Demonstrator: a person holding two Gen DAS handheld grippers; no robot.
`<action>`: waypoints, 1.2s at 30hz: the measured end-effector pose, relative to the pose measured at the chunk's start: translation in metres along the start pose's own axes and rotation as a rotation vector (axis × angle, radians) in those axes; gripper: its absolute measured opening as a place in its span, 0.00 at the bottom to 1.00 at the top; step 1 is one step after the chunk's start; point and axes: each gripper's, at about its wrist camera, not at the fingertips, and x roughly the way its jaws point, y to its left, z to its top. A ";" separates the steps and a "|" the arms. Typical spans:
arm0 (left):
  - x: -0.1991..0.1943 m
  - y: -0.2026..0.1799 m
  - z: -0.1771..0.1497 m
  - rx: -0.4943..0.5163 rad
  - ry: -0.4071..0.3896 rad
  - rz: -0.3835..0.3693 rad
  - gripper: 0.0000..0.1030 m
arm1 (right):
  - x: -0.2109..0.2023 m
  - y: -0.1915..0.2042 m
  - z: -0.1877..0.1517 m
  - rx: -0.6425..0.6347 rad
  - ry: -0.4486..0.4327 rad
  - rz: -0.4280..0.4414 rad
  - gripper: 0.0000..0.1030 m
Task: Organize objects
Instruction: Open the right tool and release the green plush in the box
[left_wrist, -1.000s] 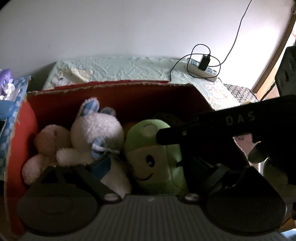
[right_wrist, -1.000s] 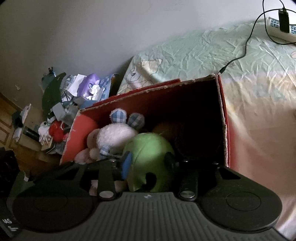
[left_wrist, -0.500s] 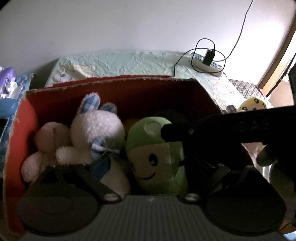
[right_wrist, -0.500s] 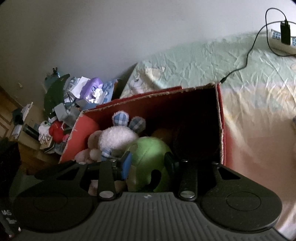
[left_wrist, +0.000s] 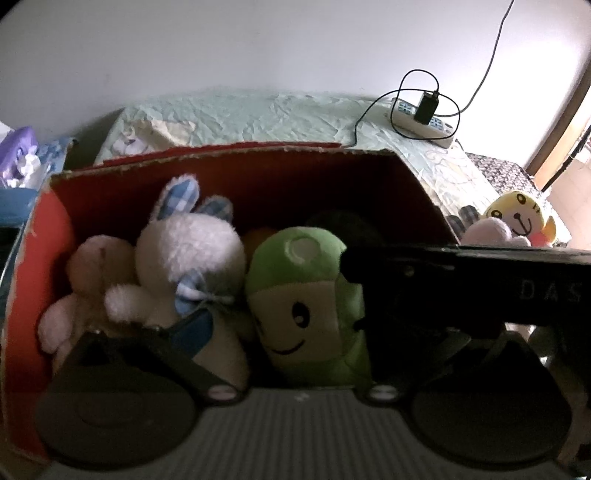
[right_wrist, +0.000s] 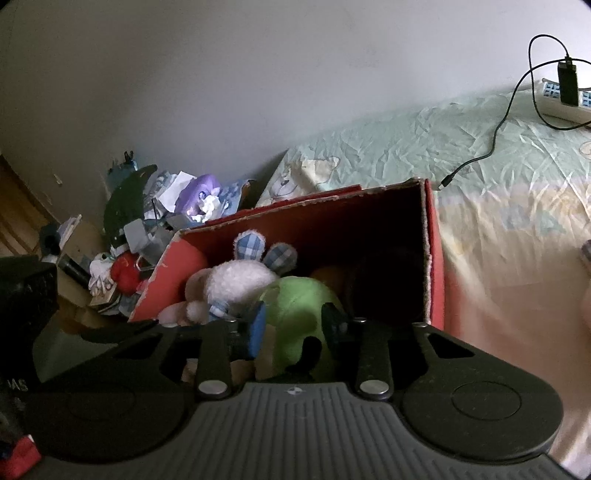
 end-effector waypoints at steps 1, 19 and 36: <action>0.000 0.000 0.001 -0.005 0.001 0.003 0.99 | -0.001 -0.001 -0.001 -0.002 -0.003 0.000 0.29; 0.009 -0.020 -0.004 0.024 0.018 0.116 0.99 | -0.020 -0.024 -0.007 0.085 -0.041 0.047 0.33; -0.014 -0.037 -0.001 -0.021 -0.021 0.257 0.99 | -0.047 -0.037 -0.011 0.083 -0.055 0.152 0.33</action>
